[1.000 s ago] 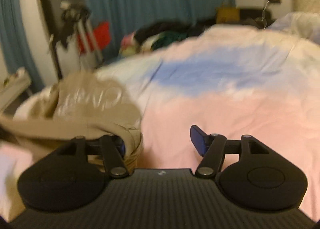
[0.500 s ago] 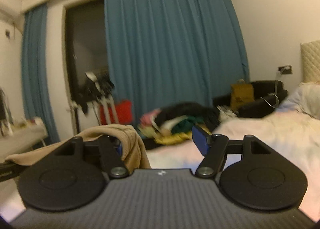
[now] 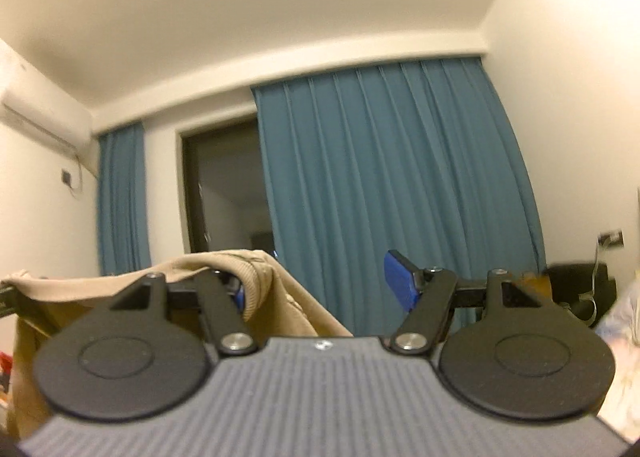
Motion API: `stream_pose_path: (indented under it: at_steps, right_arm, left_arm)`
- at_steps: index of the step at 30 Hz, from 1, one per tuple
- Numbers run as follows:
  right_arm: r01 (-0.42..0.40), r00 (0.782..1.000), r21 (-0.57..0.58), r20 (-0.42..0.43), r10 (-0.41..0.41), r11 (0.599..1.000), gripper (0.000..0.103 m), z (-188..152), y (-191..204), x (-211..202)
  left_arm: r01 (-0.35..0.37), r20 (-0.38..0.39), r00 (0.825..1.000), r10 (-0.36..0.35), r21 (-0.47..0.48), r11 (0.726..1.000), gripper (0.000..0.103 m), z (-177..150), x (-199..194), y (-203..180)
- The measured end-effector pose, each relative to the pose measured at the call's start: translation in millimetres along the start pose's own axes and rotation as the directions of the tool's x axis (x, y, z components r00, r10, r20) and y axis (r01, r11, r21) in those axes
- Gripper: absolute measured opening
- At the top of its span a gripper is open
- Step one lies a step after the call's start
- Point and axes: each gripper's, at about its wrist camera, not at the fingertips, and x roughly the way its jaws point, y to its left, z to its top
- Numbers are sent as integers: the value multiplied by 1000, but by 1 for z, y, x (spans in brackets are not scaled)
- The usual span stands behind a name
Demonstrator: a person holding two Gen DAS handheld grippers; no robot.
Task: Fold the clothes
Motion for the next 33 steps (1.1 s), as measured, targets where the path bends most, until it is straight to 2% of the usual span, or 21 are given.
stream_pose_path:
  at_steps: [3, 5, 8, 10, 13, 16, 21, 24, 26, 28, 31, 33]
  right_arm:
    - [-30, 999, 13, 29, 30, 999, 68, 34, 5, -17]
    - [-25, 999, -8, 29, 25, 1000, 68, 45, 7, -23]
    - [10, 1000, -58, -7, -10, 998, 68, 40, 7, -17]
    - [36, 998, -92, -42, -40, 995, 68, 27, 5, -4]
    - [67, 987, -108, -139, -82, 992, 68, -15, -9, 32]
    - [100, 969, -103, -217, -120, 990, 68, -62, -22, 79]
    - [151, 953, -109, -247, -174, 983, 68, -148, -45, 184]
    - [183, 944, -154, -250, -217, 971, 68, -216, -62, 251]
    - [196, 931, -182, -274, -241, 964, 68, -265, -82, 295]
    - [198, 904, -208, -340, -261, 958, 67, -325, -106, 337]
    - [170, 833, -211, -491, -254, 963, 67, -412, -137, 383]
    - [132, 769, -203, -596, -229, 970, 66, -465, -155, 403]
  left_arm:
    - [8, 16, 1000, -8, -10, 1000, 103, 35, -13, 5]
    - [40, -39, 998, -41, -22, 999, 103, 40, -8, 5]
    - [88, -123, 988, -93, -42, 995, 103, 46, -1, 4]
    - [117, -179, 976, -123, -44, 992, 103, 27, 21, 1]
    - [137, -252, 957, -141, -34, 990, 103, -21, 58, -15]
    - [140, -320, 936, -146, -42, 989, 103, -80, 117, -33]
    - [94, -364, 926, -100, -34, 995, 103, -185, 219, -83]
    - [69, -395, 916, -76, -32, 997, 103, -259, 296, -120]
    - [67, -440, 894, -78, -39, 997, 103, -322, 350, -141]
    - [72, -505, 859, -80, -36, 997, 103, -397, 394, -163]
    - [85, -620, 780, -80, -22, 996, 101, -494, 436, -182]
    - [97, -684, 727, -70, 1, 995, 99, -552, 453, -190]
